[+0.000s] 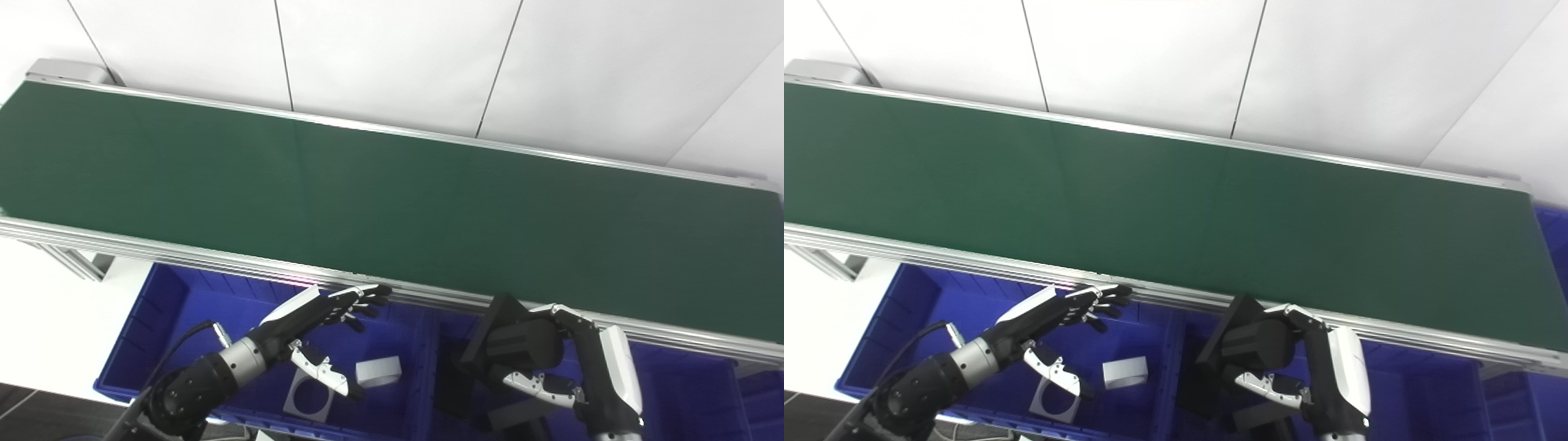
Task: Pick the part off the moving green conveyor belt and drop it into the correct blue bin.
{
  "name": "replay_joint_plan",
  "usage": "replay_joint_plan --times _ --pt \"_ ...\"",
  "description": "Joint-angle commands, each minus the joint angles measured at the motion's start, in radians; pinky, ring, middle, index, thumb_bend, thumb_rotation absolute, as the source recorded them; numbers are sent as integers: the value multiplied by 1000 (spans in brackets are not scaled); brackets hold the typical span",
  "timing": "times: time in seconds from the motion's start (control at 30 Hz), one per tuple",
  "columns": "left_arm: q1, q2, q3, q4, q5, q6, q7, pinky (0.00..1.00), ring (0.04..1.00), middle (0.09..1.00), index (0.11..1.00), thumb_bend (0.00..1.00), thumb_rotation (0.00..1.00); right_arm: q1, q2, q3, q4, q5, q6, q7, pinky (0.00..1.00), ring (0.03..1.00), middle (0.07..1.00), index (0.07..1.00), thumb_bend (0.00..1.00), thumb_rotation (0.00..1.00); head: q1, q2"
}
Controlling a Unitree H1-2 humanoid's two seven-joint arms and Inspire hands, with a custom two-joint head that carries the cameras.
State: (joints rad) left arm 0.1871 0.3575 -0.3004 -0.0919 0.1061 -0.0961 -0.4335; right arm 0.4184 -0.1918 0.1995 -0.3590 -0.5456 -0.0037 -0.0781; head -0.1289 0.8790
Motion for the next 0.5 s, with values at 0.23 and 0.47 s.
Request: replay_joint_plan --times 0.23,0.47 --pt "1 18 -7 -31 2 2 -18 763 862 903 914 851 156 50 -47 -12 -17 -46 -38 17 492 567 505 482 519 0 -20 4" --pt "7 8 -14 -35 40 4 -4 791 879 911 913 853 139 40 -48 -19 5 -90 53 84 535 602 506 485 519 0 -9 13"
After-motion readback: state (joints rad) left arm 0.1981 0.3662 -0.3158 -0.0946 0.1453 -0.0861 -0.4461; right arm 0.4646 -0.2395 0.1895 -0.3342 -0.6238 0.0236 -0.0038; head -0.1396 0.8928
